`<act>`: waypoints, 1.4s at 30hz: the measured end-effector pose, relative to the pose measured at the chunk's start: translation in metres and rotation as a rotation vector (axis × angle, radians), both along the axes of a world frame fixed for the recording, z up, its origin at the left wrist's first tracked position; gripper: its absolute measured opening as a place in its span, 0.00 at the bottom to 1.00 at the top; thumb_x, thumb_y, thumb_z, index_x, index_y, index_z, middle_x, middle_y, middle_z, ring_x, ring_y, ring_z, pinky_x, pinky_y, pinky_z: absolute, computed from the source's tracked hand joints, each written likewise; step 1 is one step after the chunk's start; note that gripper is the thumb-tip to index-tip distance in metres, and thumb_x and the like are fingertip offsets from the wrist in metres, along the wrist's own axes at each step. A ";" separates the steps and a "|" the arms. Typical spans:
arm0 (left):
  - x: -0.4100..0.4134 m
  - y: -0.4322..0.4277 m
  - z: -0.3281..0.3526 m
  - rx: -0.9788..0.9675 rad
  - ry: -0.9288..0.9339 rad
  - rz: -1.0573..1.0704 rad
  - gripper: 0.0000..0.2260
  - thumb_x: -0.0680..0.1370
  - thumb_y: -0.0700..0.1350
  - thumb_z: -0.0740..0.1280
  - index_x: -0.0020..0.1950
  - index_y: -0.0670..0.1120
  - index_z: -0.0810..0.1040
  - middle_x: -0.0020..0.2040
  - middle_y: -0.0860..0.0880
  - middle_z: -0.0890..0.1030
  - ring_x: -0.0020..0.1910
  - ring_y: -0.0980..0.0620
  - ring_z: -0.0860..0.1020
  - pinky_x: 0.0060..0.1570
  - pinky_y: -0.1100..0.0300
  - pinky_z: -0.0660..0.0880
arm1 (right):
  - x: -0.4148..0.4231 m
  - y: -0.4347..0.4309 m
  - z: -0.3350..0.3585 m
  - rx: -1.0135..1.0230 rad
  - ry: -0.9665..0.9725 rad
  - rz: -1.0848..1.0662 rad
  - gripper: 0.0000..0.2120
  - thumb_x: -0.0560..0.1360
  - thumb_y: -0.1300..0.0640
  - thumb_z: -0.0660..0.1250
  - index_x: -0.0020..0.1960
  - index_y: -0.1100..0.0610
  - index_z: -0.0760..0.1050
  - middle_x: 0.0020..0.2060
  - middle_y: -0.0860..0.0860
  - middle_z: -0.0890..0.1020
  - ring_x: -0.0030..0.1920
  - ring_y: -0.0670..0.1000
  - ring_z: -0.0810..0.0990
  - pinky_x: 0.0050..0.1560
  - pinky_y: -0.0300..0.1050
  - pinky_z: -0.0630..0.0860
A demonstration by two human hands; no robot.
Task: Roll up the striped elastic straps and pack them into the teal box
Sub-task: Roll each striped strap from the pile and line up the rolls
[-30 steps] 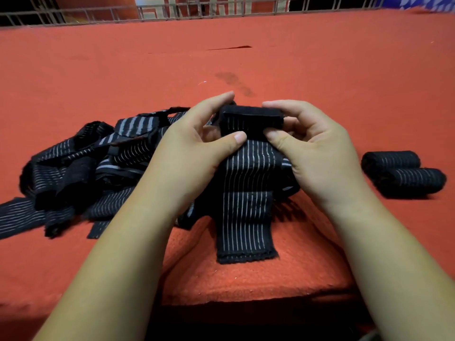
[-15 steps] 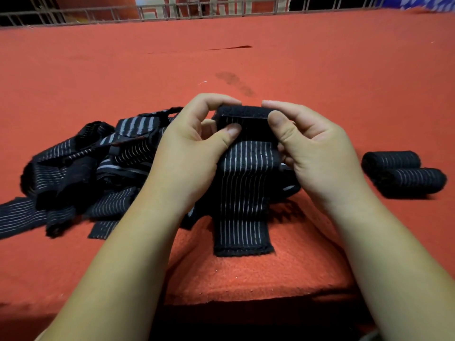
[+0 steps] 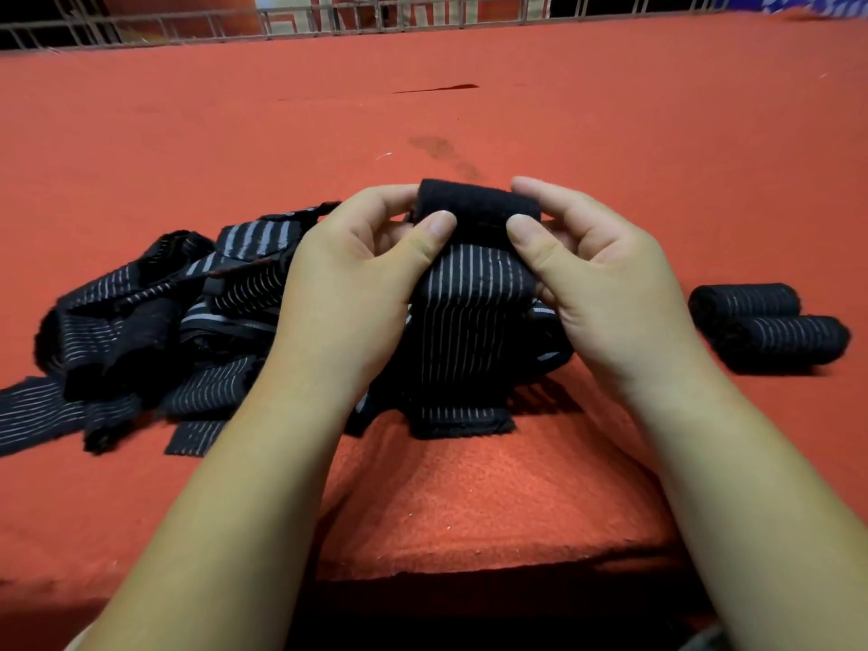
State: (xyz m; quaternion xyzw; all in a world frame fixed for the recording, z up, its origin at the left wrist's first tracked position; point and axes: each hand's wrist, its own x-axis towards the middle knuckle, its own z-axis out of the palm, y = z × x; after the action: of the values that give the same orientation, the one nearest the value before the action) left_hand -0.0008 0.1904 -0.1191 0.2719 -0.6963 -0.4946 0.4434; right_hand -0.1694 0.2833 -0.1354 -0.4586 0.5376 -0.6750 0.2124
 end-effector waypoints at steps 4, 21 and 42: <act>0.001 0.000 0.001 0.025 0.023 -0.055 0.10 0.84 0.41 0.72 0.64 0.50 0.85 0.50 0.46 0.89 0.51 0.46 0.88 0.55 0.48 0.84 | -0.004 0.000 -0.001 0.002 0.081 -0.036 0.14 0.84 0.58 0.70 0.69 0.52 0.82 0.59 0.47 0.88 0.57 0.47 0.86 0.65 0.55 0.82; 0.002 -0.006 -0.004 -0.006 0.050 -0.144 0.13 0.84 0.35 0.69 0.68 0.47 0.79 0.49 0.49 0.88 0.49 0.52 0.87 0.48 0.59 0.81 | -0.001 0.004 0.004 -0.031 0.047 0.010 0.16 0.82 0.61 0.72 0.69 0.56 0.81 0.53 0.46 0.88 0.53 0.42 0.85 0.57 0.38 0.80; -0.003 0.010 0.003 0.068 0.047 -0.250 0.15 0.86 0.40 0.69 0.73 0.47 0.79 0.46 0.44 0.87 0.47 0.47 0.87 0.48 0.48 0.85 | -0.010 0.006 0.003 -0.067 0.070 0.006 0.18 0.82 0.65 0.71 0.68 0.49 0.81 0.49 0.55 0.85 0.50 0.48 0.83 0.57 0.48 0.82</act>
State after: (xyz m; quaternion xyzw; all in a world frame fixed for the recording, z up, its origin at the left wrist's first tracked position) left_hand -0.0034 0.2006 -0.1161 0.1860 -0.6972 -0.5755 0.3849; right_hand -0.1794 0.2892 -0.1327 -0.4904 0.5204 -0.6754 0.1802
